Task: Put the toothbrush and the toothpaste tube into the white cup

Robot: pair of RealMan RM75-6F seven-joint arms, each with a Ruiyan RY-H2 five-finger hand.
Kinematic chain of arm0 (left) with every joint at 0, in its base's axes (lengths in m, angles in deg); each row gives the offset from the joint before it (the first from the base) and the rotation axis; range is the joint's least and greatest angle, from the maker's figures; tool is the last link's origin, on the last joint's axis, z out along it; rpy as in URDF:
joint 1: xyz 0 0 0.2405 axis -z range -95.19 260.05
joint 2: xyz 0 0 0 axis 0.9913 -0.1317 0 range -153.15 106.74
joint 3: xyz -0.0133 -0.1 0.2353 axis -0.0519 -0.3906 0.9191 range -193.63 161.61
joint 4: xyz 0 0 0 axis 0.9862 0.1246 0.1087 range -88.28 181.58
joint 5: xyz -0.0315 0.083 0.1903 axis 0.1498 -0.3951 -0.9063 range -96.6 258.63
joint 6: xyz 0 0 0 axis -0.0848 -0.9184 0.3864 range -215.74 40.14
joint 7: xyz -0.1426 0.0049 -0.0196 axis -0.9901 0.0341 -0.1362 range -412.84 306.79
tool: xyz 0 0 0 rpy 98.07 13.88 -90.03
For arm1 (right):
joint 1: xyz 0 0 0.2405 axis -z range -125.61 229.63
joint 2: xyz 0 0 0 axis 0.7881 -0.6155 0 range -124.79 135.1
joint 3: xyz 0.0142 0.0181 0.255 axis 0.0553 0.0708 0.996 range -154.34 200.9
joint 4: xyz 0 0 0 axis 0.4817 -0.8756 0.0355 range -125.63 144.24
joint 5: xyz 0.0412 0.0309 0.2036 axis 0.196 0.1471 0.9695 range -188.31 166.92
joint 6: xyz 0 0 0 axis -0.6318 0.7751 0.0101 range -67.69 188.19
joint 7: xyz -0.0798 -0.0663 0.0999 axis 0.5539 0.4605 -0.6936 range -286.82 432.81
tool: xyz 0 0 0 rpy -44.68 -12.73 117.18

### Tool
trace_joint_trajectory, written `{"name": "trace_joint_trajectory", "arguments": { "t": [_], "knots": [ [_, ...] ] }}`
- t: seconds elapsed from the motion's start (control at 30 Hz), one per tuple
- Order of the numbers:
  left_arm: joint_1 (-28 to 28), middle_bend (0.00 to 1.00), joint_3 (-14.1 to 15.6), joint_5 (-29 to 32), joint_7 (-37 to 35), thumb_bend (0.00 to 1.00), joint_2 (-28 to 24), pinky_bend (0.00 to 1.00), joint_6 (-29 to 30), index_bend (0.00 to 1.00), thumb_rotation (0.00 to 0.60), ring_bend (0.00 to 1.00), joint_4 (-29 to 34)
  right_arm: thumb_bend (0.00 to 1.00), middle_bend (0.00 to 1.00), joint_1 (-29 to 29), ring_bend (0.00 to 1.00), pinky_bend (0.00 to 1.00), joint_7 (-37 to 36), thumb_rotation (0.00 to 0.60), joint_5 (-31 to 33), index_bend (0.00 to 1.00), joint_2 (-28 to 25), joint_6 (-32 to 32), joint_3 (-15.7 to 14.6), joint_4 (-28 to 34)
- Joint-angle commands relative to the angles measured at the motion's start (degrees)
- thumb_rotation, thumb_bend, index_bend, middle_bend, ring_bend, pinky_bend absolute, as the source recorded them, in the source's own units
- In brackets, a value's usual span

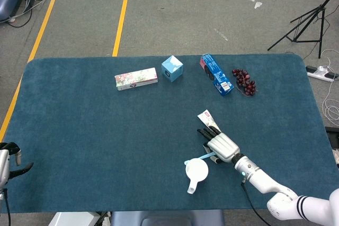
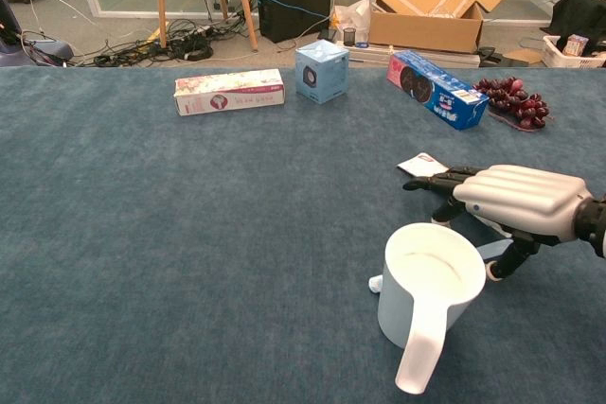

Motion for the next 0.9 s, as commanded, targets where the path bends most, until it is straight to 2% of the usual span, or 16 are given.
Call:
{"name": "trace_joint_trajectory", "arguments": {
  "t": [0.03,0.63,0.9],
  "knots": [
    [0.0,0.51,0.01,0.0,0.08,0.0,0.02,0.37,0.0,0.79,0.6,0.38,-0.05,0.25,0.0,0.05,0.0,0.0,-0.07,0.6,-0.04,0.59,-0.12,0.21,0.05,0.13],
    [0.09,0.51,-0.02,0.22,0.23,0.0,0.18,0.37,-0.2,0.79,0.6,0.38,-0.25,0.25,0.0,-0.47,0.0,0.0,2.62,0.6,-0.42,0.6,-3.28,3.11,2.31,5.61],
    [0.12,0.51,-0.03,0.35,0.24,0.0,0.19,0.37,-0.33,0.79,0.6,0.38,-0.35,0.25,0.0,0.0,0.0,0.0,5.55,0.6,0.21,0.6,-6.87,4.92,3.34,9.48]
  ]
}}
